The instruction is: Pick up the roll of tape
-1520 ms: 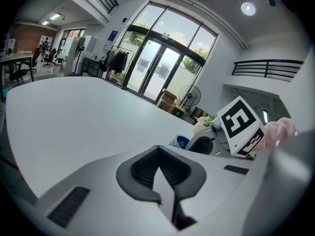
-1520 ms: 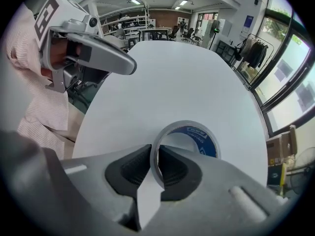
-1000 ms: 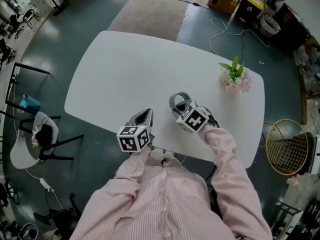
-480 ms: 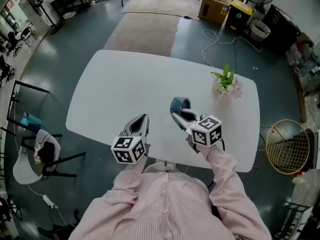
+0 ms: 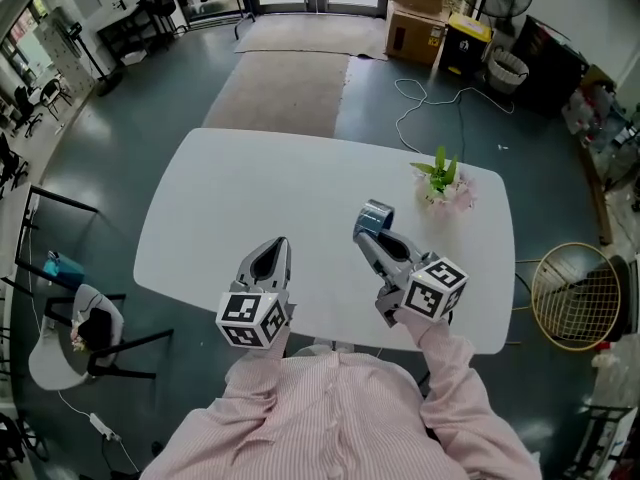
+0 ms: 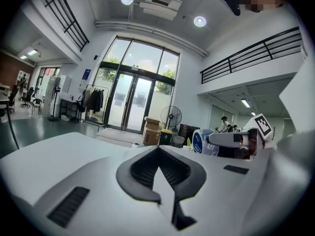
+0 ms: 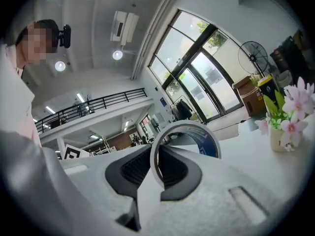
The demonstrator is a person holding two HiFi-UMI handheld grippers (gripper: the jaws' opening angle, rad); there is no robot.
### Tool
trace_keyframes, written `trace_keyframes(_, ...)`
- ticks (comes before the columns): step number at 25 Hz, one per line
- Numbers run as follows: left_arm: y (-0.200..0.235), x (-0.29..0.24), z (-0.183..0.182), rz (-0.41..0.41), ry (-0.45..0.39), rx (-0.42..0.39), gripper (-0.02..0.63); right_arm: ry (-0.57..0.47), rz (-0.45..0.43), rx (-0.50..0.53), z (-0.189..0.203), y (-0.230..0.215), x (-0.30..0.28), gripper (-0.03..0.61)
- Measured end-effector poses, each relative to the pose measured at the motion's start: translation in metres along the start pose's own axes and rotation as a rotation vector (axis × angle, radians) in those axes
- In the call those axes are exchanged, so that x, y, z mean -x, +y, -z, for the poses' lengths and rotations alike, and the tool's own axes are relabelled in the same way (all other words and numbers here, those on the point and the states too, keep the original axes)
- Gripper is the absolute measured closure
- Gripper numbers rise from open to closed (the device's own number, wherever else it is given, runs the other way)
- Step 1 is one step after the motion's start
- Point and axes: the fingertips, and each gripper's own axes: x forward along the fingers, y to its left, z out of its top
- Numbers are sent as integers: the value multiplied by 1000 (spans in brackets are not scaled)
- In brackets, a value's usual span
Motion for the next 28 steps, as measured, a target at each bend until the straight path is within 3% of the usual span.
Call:
trace_keyframes(10, -8, 7, -47, -1, -104, -122, 614, -203, 20, -34, -53, -2, 23, 530)
trace_keyframes(28, 2, 18, -83, -31, -191, -156, 614, -302, 35, 1, -86, 10, 35, 531)
